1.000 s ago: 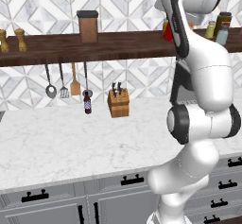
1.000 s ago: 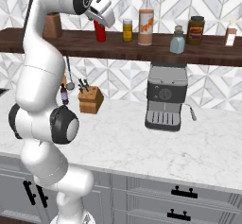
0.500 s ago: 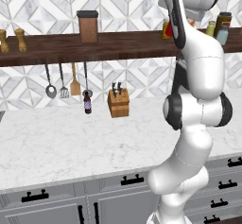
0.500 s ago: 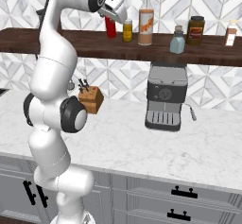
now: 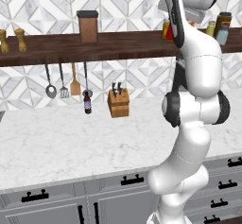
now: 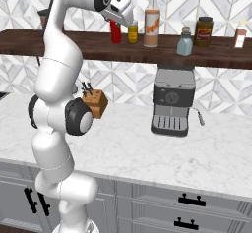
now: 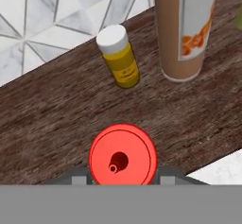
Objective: Put the shaker and condiment bottle from the counter next to their counterparts in the cabinet.
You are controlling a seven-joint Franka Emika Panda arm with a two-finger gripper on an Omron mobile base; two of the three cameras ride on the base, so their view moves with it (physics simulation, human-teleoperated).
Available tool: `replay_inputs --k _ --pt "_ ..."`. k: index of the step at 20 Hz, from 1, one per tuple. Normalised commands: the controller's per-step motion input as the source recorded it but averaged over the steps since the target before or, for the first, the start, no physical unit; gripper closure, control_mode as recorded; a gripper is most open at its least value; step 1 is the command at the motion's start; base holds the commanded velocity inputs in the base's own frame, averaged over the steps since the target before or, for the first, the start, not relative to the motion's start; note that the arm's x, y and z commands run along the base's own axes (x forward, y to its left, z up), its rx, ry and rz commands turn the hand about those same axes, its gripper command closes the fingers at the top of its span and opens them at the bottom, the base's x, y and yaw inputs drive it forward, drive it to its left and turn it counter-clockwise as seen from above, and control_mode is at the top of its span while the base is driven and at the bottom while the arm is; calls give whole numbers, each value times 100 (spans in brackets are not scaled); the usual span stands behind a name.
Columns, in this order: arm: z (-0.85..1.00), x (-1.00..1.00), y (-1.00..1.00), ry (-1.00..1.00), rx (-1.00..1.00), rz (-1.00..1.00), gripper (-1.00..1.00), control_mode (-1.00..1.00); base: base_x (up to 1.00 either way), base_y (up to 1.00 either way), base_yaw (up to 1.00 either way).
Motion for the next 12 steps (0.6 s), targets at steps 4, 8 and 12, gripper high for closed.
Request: replay_inputs --k 4,8,12 --pt "-4 1 5 0 0 0 100 -100 0 0 0" --pt "-18 21 3 0 -10 0 100 -100 0 0 0" --pt "-34 27 6 0 -23 0 100 -100 0 0 0"
